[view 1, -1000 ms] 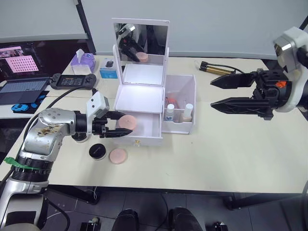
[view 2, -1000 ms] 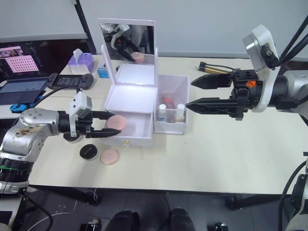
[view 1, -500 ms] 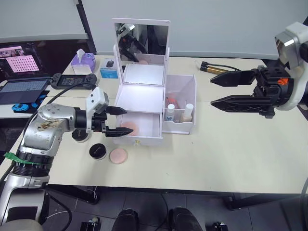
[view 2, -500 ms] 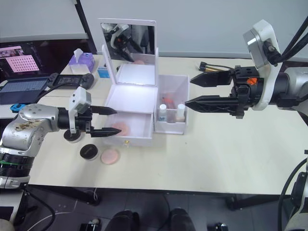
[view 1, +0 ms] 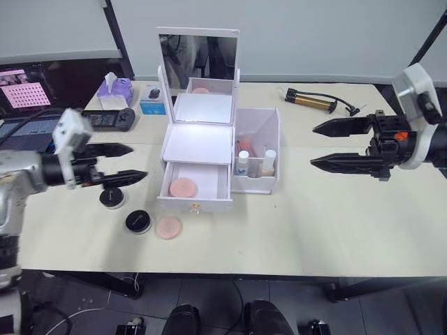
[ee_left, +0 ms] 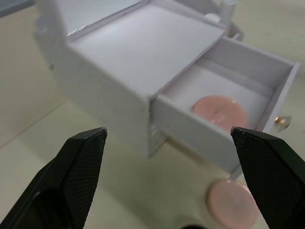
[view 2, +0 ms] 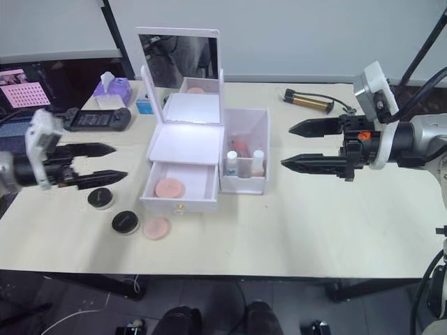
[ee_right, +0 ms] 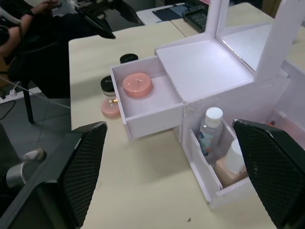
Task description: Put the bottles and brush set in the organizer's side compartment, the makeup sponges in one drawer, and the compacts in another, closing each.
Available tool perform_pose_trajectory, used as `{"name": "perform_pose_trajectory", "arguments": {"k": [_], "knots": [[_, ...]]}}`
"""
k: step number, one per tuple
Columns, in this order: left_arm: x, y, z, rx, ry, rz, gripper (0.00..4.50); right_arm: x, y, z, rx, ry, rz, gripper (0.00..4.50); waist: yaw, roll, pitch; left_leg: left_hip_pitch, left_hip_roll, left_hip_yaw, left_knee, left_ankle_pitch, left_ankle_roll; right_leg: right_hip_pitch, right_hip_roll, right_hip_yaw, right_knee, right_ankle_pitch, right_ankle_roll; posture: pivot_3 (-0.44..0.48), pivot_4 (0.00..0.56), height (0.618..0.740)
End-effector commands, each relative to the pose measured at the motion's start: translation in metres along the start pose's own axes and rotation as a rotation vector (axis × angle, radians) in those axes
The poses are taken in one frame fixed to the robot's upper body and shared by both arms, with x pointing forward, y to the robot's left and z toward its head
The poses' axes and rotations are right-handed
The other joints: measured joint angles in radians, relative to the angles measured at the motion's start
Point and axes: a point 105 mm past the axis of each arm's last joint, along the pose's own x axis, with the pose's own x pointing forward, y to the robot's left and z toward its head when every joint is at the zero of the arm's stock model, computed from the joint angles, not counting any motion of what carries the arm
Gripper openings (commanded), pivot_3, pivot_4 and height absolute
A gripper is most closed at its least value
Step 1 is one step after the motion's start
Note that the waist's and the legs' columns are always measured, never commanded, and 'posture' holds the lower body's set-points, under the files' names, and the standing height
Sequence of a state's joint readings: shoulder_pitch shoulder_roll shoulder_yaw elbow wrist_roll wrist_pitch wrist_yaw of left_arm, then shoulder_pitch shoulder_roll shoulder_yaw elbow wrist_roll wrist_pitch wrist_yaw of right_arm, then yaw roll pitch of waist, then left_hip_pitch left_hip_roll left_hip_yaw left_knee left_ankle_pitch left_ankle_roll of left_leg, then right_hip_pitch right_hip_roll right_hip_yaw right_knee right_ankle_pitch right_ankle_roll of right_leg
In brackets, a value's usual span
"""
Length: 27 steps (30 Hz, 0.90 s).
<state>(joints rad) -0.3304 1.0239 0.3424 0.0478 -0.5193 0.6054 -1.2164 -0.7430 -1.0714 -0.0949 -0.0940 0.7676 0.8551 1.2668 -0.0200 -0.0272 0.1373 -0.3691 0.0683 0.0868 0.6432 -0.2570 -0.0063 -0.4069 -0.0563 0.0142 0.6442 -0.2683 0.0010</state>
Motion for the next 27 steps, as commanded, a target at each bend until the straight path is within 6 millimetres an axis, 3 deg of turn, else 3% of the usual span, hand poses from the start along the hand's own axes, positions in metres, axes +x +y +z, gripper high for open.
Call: {"name": "perform_pose_trajectory", "arguments": {"k": [1,4,9,18,27], "knots": [[-0.023,-0.004,0.001,0.005,-0.038,0.068,4.49,0.001,0.005,0.019,-0.051,-0.031,0.069,4.50,0.004,0.000,0.000,0.000,0.000,0.000,0.000,0.000,0.000,0.000,0.000,0.000,0.000,0.000,0.000,0.000,0.150,0.725],[-0.041,-0.009,-0.023,-0.010,-0.041,0.154,4.49,0.005,0.012,0.031,-0.027,-0.055,0.189,4.50,0.006,0.000,0.000,0.000,0.000,0.000,0.000,0.000,0.000,-0.001,-0.002,0.000,0.001,0.000,0.000,0.000,0.150,0.725],[-0.061,-0.037,-0.055,-0.088,-0.066,0.215,4.49,0.011,0.015,0.047,-0.047,-0.057,0.328,4.50,0.006,-0.001,0.000,0.000,0.001,-0.001,0.000,0.000,0.001,-0.002,-0.003,0.001,0.001,0.000,-0.001,0.000,0.150,0.725],[-0.073,-0.096,-0.084,-0.152,-0.036,0.236,4.49,0.028,0.010,0.054,-0.086,-0.041,0.414,4.50,0.012,-0.002,-0.001,0.000,0.001,-0.003,0.000,-0.001,0.000,-0.002,-0.005,0.000,-0.001,0.001,-0.001,0.000,0.150,0.725],[-0.072,-0.117,-0.097,-0.189,-0.056,0.263,4.49,0.033,0.008,0.058,-0.108,-0.032,0.433,4.50,0.009,-0.002,-0.001,0.000,0.000,-0.003,0.000,-0.001,0.000,-0.002,-0.004,0.000,-0.001,0.000,-0.002,0.000,0.150,0.725]]}}
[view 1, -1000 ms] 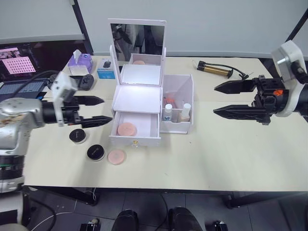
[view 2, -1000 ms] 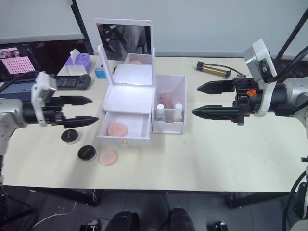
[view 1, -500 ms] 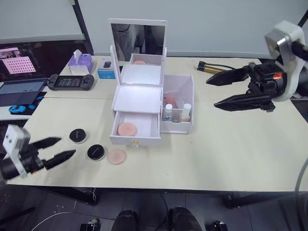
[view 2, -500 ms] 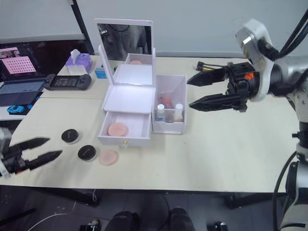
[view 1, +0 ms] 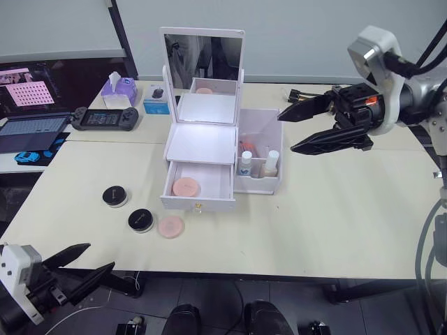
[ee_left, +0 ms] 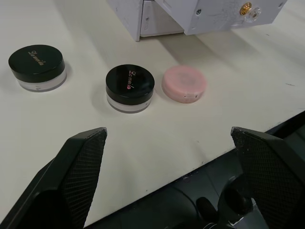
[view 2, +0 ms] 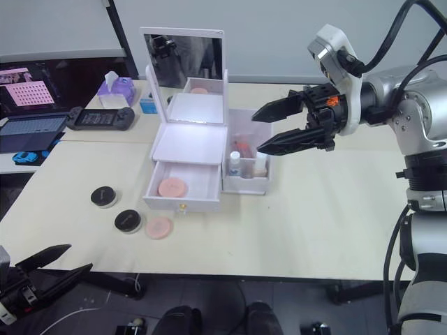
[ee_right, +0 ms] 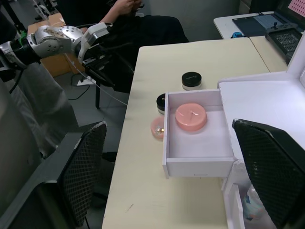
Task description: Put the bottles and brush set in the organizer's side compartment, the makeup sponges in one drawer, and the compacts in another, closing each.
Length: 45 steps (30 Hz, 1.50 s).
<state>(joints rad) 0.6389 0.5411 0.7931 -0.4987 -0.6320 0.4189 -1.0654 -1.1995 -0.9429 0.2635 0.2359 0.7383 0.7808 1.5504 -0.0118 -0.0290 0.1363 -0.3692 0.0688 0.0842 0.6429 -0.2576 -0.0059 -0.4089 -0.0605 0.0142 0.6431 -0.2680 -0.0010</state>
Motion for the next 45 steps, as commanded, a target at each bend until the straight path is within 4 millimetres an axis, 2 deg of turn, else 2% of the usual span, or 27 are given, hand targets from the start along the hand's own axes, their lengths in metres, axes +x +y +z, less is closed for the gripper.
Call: {"name": "perform_pose_trajectory", "arguments": {"k": [1,5,9,13,20,24,28,32,39,40,41,44,45], "knots": [[0.005,-0.006,0.007,0.043,-0.048,-0.003,4.49,-0.004,0.011,0.011,-0.063,-0.008,0.066,4.50,0.000,0.000,0.000,0.000,0.000,0.000,0.000,0.000,0.000,0.000,0.000,0.000,0.000,0.000,0.000,0.000,0.150,0.725],[0.026,-0.001,-0.002,0.014,-0.018,0.040,4.49,-0.006,0.009,0.009,-0.066,0.010,0.048,4.50,0.002,0.000,0.000,0.000,0.000,0.000,0.000,0.000,0.000,0.000,0.000,0.000,0.000,0.000,0.000,0.000,0.150,0.725],[0.061,-0.008,-0.005,0.087,-0.003,0.003,4.49,-0.008,0.014,0.008,-0.067,0.015,0.044,4.50,0.001,0.000,0.000,0.000,-0.001,0.000,0.000,0.000,0.000,0.001,0.001,0.000,0.000,0.000,0.000,0.000,0.150,0.725],[0.090,-0.030,-0.004,0.078,-0.011,-0.107,4.49,-0.014,0.018,0.006,-0.062,0.026,0.019,4.50,0.000,0.000,0.000,0.000,-0.001,0.000,0.000,0.000,0.000,0.001,0.001,0.000,0.000,0.000,0.000,0.000,0.150,0.725],[0.110,-0.027,-0.018,0.086,0.027,-0.104,4.49,-0.022,0.024,0.003,-0.042,0.029,-0.036,4.50,-0.003,0.002,-0.001,0.000,0.000,-0.001,0.000,0.000,0.000,0.001,0.001,0.000,0.000,0.000,0.000,0.000,0.150,0.725],[0.122,-0.030,-0.018,0.090,0.017,-0.118,4.49,-0.022,0.029,0.004,-0.035,0.021,-0.043,4.50,0.000,0.002,-0.001,0.000,0.000,-0.002,0.000,0.000,0.001,0.001,0.001,0.000,0.000,0.000,0.000,0.000,0.150,0.725],[0.132,-0.023,-0.012,0.093,0.000,-0.117,4.49,-0.022,0.030,0.004,-0.036,0.019,-0.056,4.50,0.002,0.002,-0.001,0.000,0.000,-0.002,0.000,0.000,0.001,0.001,0.001,0.000,0.000,0.000,0.000,0.000,0.150,0.725],[0.144,-0.020,-0.016,0.145,0.029,-0.137,4.49,-0.023,0.030,0.005,-0.046,0.016,-0.081,4.50,0.002,0.002,-0.001,0.000,-0.001,-0.002,0.000,0.000,0.001,0.002,0.001,0.000,0.000,0.000,0.000,0.000,0.150,0.725],[0.159,-0.029,-0.018,0.174,0.034,-0.212,4.49,-0.023,0.033,0.005,-0.048,0.015,-0.098,4.50,0.002,0.003,-0.001,0.000,-0.001,-0.002,0.000,0.000,0.001,0.002,0.001,0.000,0.000,0.001,0.000,0.000,0.150,0.725],[0.159,-0.029,-0.018,0.176,0.032,-0.212,4.11,-0.023,0.034,0.004,-0.046,0.015,-0.100,4.50,0.002,0.003,-0.001,0.000,-0.001,-0.002,0.000,0.000,0.001,0.002,0.000,0.000,0.000,0.001,0.001,0.000,0.150,0.725],[0.159,-0.029,-0.018,0.176,0.030,-0.211,3.97,-0.023,0.034,0.004,-0.045,0.015,-0.103,4.50,0.002,0.003,-0.001,0.000,-0.001,-0.002,0.000,0.000,0.001,0.002,0.000,0.000,0.000,0.001,0.001,0.000,0.150,0.725],[0.156,-0.023,-0.016,0.181,0.033,-0.206,3.07,-0.023,0.035,0.004,-0.043,0.013,-0.108,4.50,0.002,0.003,-0.001,0.000,0.000,-0.002,0.000,0.000,0.001,0.002,0.000,0.000,0.000,0.001,0.001,0.000,0.150,0.725],[0.154,-0.021,-0.016,0.183,0.036,-0.205,2.99,-0.023,0.035,0.004,-0.043,0.013,-0.109,4.50,0.002,0.003,-0.001,0.000,0.000,-0.002,0.000,0.000,0.001,0.002,0.000,0.000,0.000,0.001,0.001,0.000,0.150,0.725]]}}
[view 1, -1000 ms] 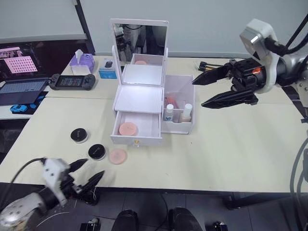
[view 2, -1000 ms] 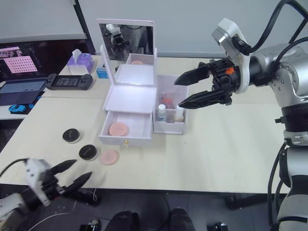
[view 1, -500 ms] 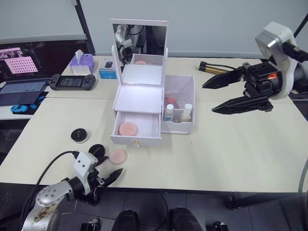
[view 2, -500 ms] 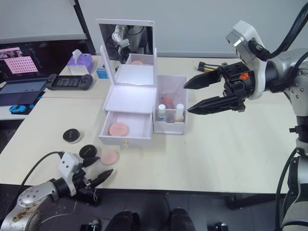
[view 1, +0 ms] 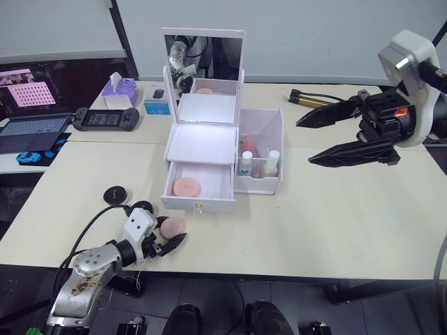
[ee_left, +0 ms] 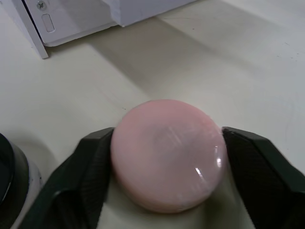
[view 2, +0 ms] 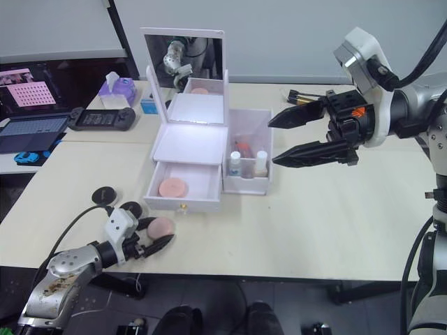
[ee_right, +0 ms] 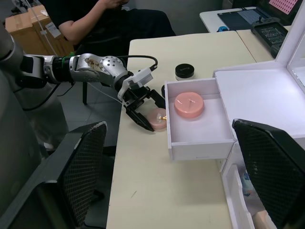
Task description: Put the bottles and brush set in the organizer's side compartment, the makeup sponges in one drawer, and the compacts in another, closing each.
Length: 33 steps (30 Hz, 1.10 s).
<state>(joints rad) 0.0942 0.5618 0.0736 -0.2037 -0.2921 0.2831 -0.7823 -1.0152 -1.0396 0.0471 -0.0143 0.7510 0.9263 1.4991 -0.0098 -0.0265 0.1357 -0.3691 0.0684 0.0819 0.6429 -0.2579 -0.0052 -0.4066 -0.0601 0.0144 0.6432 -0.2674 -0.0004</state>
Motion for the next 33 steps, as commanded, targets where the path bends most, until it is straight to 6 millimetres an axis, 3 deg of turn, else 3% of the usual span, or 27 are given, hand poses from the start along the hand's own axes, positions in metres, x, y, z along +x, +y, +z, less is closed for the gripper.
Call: {"name": "perform_pose_trajectory", "arguments": {"k": [1,8,12,15,18,25,28,33], "knots": [[-0.013,0.005,0.003,0.015,0.014,-0.024,2.99,-0.005,0.005,0.010,-0.048,-0.013,-0.019,4.50,-0.001,0.000,0.000,0.000,0.000,0.000,0.000,0.000,0.000,0.000,0.000,0.000,0.000,0.000,0.000,0.000,0.150,0.725],[-0.068,0.019,0.027,0.062,0.079,-0.097,2.99,-0.004,0.005,0.008,-0.048,-0.016,-0.019,4.50,-0.007,0.001,0.000,0.000,0.001,0.000,-0.001,0.000,0.000,-0.003,0.001,0.000,0.002,-0.001,-0.001,0.000,0.150,0.725],[-0.095,0.052,0.066,0.109,0.022,-0.025,2.99,-0.003,0.003,0.008,-0.056,-0.022,-0.020,4.50,0.006,0.001,0.001,0.000,0.001,0.001,0.000,0.000,0.000,-0.003,0.000,-0.001,0.001,-0.001,-0.001,0.000,0.150,0.725],[-0.101,0.069,0.111,0.168,-0.061,-0.014,2.99,-0.001,0.002,0.008,-0.060,-0.032,-0.023,4.50,0.013,0.001,0.001,-0.001,0.000,0.002,0.000,0.000,0.000,-0.003,-0.001,-0.001,0.000,-0.001,-0.001,0.000,0.150,0.725],[-0.081,0.062,0.140,0.227,-0.103,-0.100,2.99,0.000,0.003,0.007,-0.064,-0.042,-0.032,4.50,0.016,0.001,0.001,-0.001,-0.001,0.004,0.000,0.000,0.000,-0.002,0.000,-0.001,-0.001,0.000,0.000,0.000,0.150,0.725],[-0.021,0.047,0.184,0.263,-0.187,-0.244,2.99,0.000,0.006,0.009,-0.094,-0.068,-0.084,4.50,0.016,0.000,0.001,-0.002,-0.002,0.006,0.001,0.000,0.000,0.000,0.003,-0.001,0.000,0.001,0.001,0.000,0.150,0.725],[0.000,0.031,0.190,0.287,-0.192,-0.335,2.99,-0.002,0.008,0.008,-0.096,-0.067,-0.113,4.50,0.014,0.000,0.001,-0.002,-0.002,0.006,0.001,0.000,0.000,-0.001,0.004,0.000,0.000,0.001,0.001,0.000,0.150,0.725],[0.021,0.013,0.184,0.280,-0.182,-0.441,2.99,-0.010,0.016,0.008,-0.092,-0.069,-0.187,4.50,0.008,0.000,0.001,-0.002,-0.002,0.006,0.001,0.000,0.000,0.000,0.004,0.000,0.000,0.000,0.001,0.000,0.150,0.725]]}}
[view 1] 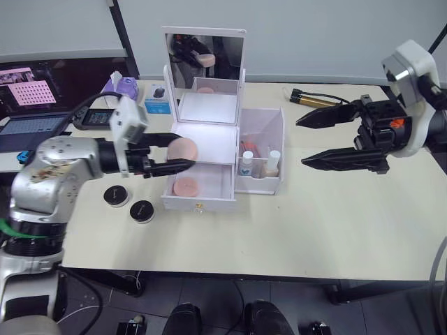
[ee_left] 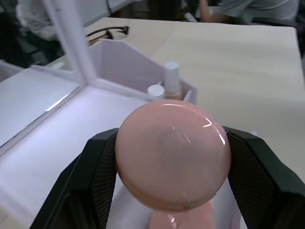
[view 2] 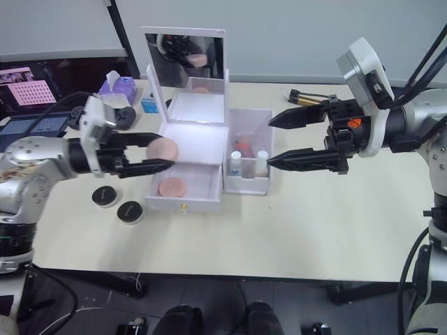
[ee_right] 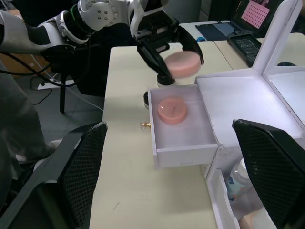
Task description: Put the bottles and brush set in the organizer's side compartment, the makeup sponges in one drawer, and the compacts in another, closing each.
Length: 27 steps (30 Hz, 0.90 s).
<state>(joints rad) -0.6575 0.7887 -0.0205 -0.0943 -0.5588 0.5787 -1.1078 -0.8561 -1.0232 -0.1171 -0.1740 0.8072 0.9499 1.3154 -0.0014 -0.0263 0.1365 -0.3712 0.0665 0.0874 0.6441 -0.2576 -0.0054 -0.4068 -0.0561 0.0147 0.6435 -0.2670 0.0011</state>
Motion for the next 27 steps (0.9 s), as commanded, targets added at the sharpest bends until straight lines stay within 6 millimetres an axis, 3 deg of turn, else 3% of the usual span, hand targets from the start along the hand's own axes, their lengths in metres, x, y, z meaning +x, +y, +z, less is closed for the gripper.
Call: {"name": "perform_pose_trajectory", "arguments": {"k": [1,15,27], "knots": [[0.007,-0.002,0.001,0.017,0.002,-0.040,2.99,-0.011,0.011,0.014,-0.050,-0.019,-0.057,4.50,-0.002,0.000,0.000,0.000,0.000,0.000,0.000,0.000,0.000,0.000,0.000,0.000,0.000,0.000,0.000,0.000,0.150,0.725],[0.035,-0.006,-0.024,0.040,0.063,-0.127,2.99,-0.016,0.025,0.013,-0.023,-0.012,-0.114,4.50,-0.001,0.000,0.000,0.000,0.000,-0.002,0.001,0.000,0.000,0.001,0.000,0.000,-0.001,0.000,0.000,0.000,0.150,0.725],[0.043,-0.008,-0.031,0.027,0.061,-0.131,2.99,-0.016,0.022,0.008,-0.010,0.028,-0.143,4.50,-0.002,0.000,0.000,0.000,0.000,-0.002,0.001,0.000,0.000,0.001,0.000,0.000,-0.001,0.000,0.001,0.000,0.150,0.725]]}}
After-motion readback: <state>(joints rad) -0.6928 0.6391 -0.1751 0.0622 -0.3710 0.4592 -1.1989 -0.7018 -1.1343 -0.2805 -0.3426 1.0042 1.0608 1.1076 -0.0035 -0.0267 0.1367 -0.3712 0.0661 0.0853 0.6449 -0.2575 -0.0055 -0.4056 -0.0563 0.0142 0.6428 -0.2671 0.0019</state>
